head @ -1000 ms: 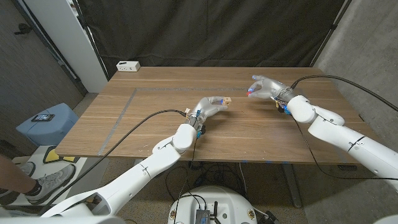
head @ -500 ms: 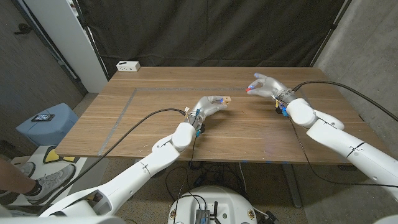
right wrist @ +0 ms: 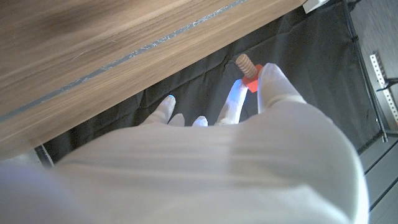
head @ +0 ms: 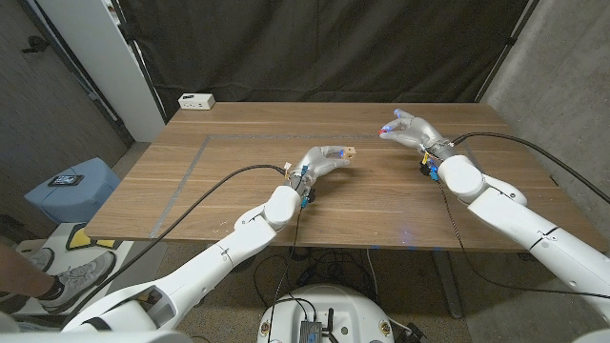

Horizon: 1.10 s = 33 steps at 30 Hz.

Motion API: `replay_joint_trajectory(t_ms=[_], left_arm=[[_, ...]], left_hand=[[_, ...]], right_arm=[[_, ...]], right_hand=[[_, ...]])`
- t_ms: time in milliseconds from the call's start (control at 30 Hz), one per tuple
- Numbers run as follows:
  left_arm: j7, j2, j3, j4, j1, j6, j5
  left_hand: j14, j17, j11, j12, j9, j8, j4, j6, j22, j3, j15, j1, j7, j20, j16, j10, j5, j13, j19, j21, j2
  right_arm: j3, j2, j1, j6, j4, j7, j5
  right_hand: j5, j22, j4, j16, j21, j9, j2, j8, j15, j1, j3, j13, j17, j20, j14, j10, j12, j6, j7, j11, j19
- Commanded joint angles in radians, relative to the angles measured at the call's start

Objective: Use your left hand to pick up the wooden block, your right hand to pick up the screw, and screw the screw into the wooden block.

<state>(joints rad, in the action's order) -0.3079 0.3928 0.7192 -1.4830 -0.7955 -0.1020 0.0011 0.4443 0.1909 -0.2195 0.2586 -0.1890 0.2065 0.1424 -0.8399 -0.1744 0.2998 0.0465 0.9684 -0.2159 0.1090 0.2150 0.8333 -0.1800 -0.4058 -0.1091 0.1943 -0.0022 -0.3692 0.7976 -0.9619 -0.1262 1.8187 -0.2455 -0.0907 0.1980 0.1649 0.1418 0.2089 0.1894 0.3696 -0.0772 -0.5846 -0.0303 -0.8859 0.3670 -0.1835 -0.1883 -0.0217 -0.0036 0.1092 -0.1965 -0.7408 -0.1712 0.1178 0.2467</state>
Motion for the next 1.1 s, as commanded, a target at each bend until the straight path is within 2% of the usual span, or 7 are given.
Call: replay_joint_trajectory(t_ms=[33, 300, 833, 1100], left_arm=[[0.009, -0.023, 0.003, 0.050, 0.012, -0.041, -0.015], [0.006, -0.036, 0.000, 0.075, 0.018, -0.059, -0.023], [0.028, -0.059, 0.000, 0.120, 0.039, -0.085, -0.049], [0.041, -0.069, 0.002, 0.145, 0.050, -0.097, -0.063]], left_hand=[[-0.001, 0.003, -0.002, -0.003, -0.005, 0.006, -0.003, -0.008, -0.005, -0.003, 0.103, 0.001, -0.001, 0.001, 0.004, 0.005, 0.002, -0.005, 0.000, 0.004, 0.013], [-0.004, 0.002, -0.002, -0.004, -0.005, 0.005, -0.002, -0.007, -0.005, -0.004, 0.102, 0.001, -0.002, 0.002, 0.002, 0.005, 0.002, -0.005, 0.000, 0.004, 0.012], [-0.004, 0.002, -0.002, -0.007, -0.005, 0.005, -0.001, -0.008, -0.006, -0.005, 0.102, 0.001, -0.001, 0.001, 0.002, 0.005, 0.002, -0.006, 0.000, 0.004, 0.013], [-0.004, 0.002, -0.002, -0.008, -0.005, 0.005, -0.002, -0.008, -0.006, -0.006, 0.101, 0.000, -0.001, 0.001, 0.003, 0.005, 0.002, -0.007, 0.000, 0.004, 0.015]], right_arm=[[0.029, -0.054, -0.040, 0.022, 0.018, -0.068, -0.105], [0.035, -0.100, -0.052, 0.071, 0.004, -0.105, -0.147], [0.028, -0.226, -0.080, 0.182, -0.039, -0.199, -0.205], [0.014, -0.276, -0.079, 0.229, -0.068, -0.216, -0.222]], right_hand=[[-0.001, 0.006, 0.000, 0.002, 0.004, 0.003, 0.011, -0.007, -0.007, 0.003, -0.002, -0.004, -0.006, 0.002, 0.004, 0.000, 0.001, -0.008, 0.009, -0.005, 0.008], [-0.003, 0.006, -0.001, 0.002, 0.005, 0.006, 0.012, -0.010, -0.005, 0.007, -0.005, -0.004, -0.006, 0.004, 0.005, 0.001, 0.002, -0.005, 0.011, -0.010, 0.011], [-0.005, 0.006, 0.001, 0.006, 0.008, 0.010, 0.012, -0.017, -0.008, 0.007, -0.010, -0.004, -0.006, 0.015, 0.019, 0.003, 0.003, -0.004, 0.014, -0.014, 0.023], [-0.006, 0.006, 0.003, 0.007, 0.009, 0.012, 0.013, -0.019, -0.008, 0.004, -0.011, -0.004, -0.005, 0.018, 0.023, 0.001, 0.004, 0.001, 0.011, -0.015, 0.028]])
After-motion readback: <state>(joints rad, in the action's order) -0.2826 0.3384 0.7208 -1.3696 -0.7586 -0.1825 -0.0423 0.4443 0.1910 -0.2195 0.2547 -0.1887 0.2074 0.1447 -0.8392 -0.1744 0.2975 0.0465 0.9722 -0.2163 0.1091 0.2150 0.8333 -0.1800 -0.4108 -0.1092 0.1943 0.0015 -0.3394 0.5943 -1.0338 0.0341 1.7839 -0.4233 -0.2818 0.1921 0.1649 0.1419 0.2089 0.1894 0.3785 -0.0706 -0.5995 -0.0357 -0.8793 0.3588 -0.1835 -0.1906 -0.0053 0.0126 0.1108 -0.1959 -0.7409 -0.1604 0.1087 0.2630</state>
